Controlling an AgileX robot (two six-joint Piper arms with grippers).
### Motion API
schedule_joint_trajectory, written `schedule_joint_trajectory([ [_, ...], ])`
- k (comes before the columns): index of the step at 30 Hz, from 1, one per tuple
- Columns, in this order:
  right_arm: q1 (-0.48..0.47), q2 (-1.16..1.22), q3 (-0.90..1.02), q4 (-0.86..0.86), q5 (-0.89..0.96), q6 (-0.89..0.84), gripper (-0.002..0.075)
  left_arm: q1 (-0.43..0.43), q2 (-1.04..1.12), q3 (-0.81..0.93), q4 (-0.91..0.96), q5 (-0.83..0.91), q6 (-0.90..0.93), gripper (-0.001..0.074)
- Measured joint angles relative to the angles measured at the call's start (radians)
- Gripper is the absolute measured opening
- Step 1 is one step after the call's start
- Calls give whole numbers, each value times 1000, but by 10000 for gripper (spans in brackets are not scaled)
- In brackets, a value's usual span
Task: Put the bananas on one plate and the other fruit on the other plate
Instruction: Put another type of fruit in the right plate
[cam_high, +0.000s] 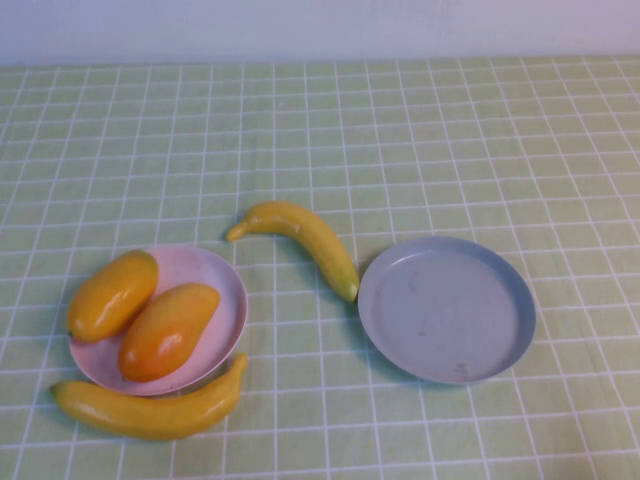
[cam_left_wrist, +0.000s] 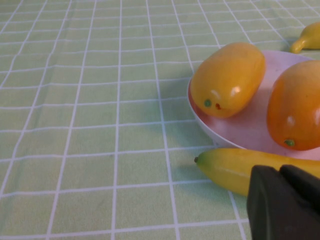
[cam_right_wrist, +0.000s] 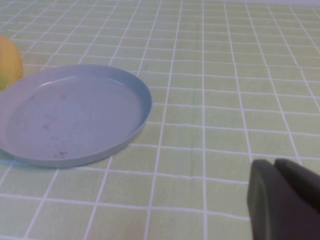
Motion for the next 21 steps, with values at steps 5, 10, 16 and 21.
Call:
schedule_joint_trajectory([
  [5,0,0,0,0,0,0,-17,0,0,0,2,0,0,0],
  [10,0,0,0,0,0,0,-17,0,0,0,2,0,0,0],
  [16,0,0,0,0,-7,0,-17,0,0,0,2,0,0,0],
  [21,0,0,0,55,-78,0,-17,0,0,0,2,0,0,0],
])
